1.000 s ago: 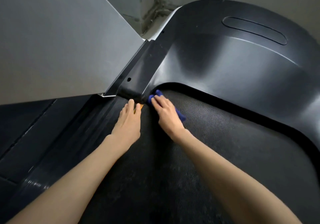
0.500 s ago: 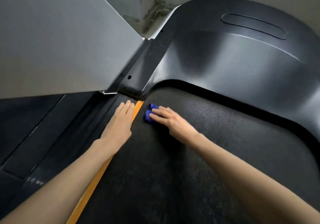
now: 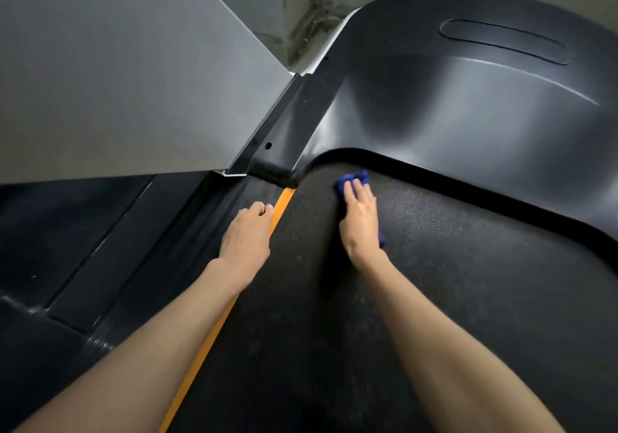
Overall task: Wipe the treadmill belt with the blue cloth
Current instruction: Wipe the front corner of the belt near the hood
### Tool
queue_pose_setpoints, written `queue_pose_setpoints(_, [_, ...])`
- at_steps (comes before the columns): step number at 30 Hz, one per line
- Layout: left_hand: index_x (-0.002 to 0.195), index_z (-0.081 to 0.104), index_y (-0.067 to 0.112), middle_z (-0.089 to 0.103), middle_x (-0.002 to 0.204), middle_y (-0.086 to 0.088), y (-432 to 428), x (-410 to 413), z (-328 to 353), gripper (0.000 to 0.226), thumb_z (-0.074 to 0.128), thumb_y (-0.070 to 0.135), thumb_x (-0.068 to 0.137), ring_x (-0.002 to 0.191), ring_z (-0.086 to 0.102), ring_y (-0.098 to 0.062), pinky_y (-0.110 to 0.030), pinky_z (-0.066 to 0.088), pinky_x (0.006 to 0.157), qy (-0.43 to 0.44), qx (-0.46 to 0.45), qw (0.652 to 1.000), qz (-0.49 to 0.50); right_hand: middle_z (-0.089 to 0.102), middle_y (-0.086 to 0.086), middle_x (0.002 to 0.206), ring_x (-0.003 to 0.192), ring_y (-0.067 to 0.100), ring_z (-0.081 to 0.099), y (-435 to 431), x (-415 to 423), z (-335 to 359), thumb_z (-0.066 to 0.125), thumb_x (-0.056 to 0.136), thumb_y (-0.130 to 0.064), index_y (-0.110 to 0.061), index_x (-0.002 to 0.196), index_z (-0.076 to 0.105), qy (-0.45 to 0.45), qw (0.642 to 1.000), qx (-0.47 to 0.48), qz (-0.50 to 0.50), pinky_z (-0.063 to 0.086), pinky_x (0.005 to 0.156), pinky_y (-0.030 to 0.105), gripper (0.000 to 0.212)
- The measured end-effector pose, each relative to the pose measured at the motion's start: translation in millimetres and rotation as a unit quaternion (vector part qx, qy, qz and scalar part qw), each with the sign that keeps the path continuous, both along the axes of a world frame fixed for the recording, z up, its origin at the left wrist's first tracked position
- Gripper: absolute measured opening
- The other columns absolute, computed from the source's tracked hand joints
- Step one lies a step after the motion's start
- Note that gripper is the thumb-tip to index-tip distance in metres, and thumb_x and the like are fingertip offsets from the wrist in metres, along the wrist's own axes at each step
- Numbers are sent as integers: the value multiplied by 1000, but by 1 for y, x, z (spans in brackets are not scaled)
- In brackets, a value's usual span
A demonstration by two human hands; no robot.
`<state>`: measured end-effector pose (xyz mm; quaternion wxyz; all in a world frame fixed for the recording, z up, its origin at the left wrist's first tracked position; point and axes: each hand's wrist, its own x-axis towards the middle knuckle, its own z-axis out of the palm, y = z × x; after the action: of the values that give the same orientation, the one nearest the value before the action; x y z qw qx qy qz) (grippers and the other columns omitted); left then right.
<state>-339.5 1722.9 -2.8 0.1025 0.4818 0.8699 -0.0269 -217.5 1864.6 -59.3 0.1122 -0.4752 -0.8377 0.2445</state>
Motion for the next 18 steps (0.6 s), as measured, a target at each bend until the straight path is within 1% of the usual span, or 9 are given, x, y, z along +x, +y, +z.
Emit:
queue_pose_setpoints(2, [144, 23, 11, 36, 139, -6, 1, 1, 0, 69, 59, 6, 86, 119, 44, -22, -28, 42, 92, 2, -7, 1000, 1, 30, 13, 150, 141, 32, 19, -55, 1, -2, 43, 73, 9, -5, 141, 39, 6, 987, -5, 163, 5, 115, 36, 69])
queue_pose_setpoints(5, [144, 23, 10, 36, 139, -7, 2, 0, 1, 64, 55, 8, 89, 120, 44, -24, -30, 41, 93, -3, -15, 1000, -4, 32, 9, 150, 141, 27, 22, -72, 28, -2, 43, 81, 7, -13, 142, 38, 3, 905, 52, 422, 11, 118, 40, 65])
queue_pose_setpoints(6, [144, 23, 10, 35, 140, -7, 2, 0, 3, 65, 55, 7, 88, 121, 44, -25, -31, 41, 94, -12, -22, 1000, -4, 39, 10, 146, 137, 29, 30, -52, 25, -3, 37, 82, 2, -13, 139, 44, 2, 902, 73, 425, 18, 116, 44, 60])
queue_pose_setpoints(8, [145, 20, 11, 29, 145, -7, 0, -2, 5, 72, 58, 6, 85, 124, 42, -26, -32, 40, 96, -34, -43, 998, -6, 45, 14, 139, 129, 32, 38, -16, 7, -6, 26, 79, -6, -9, 132, 50, -7, 960, 59, 275, 24, 112, 45, 58])
queue_pose_setpoints(10, [147, 14, 13, 20, 149, -4, 1, -4, 7, 78, 59, 5, 84, 128, 38, -27, -33, 38, 99, -64, -74, 995, -1, 33, 15, 149, 138, 32, 26, -14, -13, -2, 37, 78, 5, -4, 138, 41, -1, 996, 18, 89, 13, 114, 41, 61])
queue_pose_setpoints(11, [148, 13, 14, 19, 149, -4, 2, -6, 8, 79, 59, 6, 84, 129, 37, -28, -34, 37, 100, -73, -86, 994, -2, 30, 14, 151, 141, 32, 21, -32, -20, -2, 45, 76, 11, -3, 140, 38, -1, 998, 11, 68, 11, 116, 41, 66])
queue_pose_setpoints(14, [147, 16, 13, 23, 145, -5, 4, -7, 8, 74, 57, 7, 85, 127, 40, -28, -36, 35, 103, -77, -85, 993, -2, 44, 18, 141, 134, 36, 37, -99, -4, -4, 61, 65, 14, 0, 133, 49, 25, 959, 74, 274, 27, 111, 52, 70])
queue_pose_setpoints(16, [146, 17, 12, 25, 145, -6, 6, -3, 9, 73, 58, 8, 86, 126, 40, -30, -39, 34, 105, -75, -76, 994, 7, 38, 14, 147, 137, 31, 31, -94, 12, 0, 50, 77, 7, -6, 139, 41, 8, 916, 89, 392, 19, 116, 42, 64])
queue_pose_setpoints(18, [146, 17, 12, 23, 148, -7, 4, 1, 9, 72, 56, 5, 86, 130, 37, -30, -41, 26, 110, -76, -67, 995, 16, 44, 15, 142, 133, 32, 37, -61, 20, 4, 35, 84, -2, -7, 136, 47, -8, 914, 120, 388, 22, 113, 35, 53])
